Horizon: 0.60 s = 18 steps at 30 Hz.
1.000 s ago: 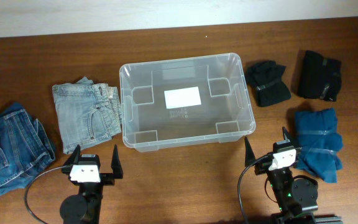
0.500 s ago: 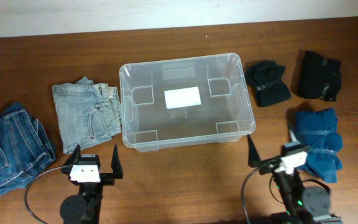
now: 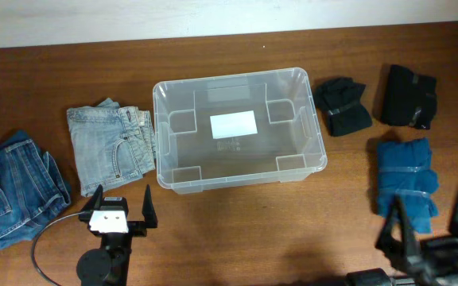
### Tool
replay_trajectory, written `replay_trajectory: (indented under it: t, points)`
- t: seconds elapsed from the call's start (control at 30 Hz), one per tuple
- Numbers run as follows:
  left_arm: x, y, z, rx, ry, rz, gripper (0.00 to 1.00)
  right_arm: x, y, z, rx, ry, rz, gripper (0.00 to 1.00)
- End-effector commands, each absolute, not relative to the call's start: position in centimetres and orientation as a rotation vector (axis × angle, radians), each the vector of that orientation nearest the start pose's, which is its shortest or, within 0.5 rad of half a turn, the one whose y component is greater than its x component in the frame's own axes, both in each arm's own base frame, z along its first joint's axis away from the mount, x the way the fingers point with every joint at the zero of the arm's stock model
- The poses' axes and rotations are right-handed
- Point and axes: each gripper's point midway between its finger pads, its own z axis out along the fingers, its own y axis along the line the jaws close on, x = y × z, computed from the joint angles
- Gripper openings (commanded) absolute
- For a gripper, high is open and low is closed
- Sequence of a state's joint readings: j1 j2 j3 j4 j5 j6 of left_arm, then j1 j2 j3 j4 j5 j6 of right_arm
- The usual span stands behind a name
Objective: Pack container
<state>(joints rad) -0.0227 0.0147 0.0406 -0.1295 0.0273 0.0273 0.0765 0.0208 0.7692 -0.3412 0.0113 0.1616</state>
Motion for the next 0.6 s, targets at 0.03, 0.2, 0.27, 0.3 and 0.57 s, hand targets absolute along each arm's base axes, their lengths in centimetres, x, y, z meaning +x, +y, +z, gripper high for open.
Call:
replay_trajectory:
  t: [0.03, 0.2, 0.27, 0.3, 0.57]
  points:
    - [24.4, -1.1, 15.7, 0.078, 1.669, -0.012, 0.99, 11.6, 0.3, 43.4, 0.094, 1.159, 0.221, 0.98]
    - [24.4, -1.1, 15.7, 0.078, 1.669, -0.012, 0.99, 11.8, 0.4, 42.7, 0.095, 1.188, 0.224, 0.98]
    - [24.4, -1.1, 15.7, 0.078, 1.669, -0.012, 0.99, 11.9, 0.4, 42.5, 0.096, 1.199, 0.223, 0.99]
    - [24.4, -1.1, 15.7, 0.078, 1.668, -0.012, 0.99, 11.9, 0.4, 42.5, 0.102, 1.197, 0.23, 0.98]
    - [24.4, -1.1, 15.7, 0.078, 1.669, -0.012, 0.99, 14.2, 0.6, 41.6, 0.142, 1.281, 0.269, 0.99]
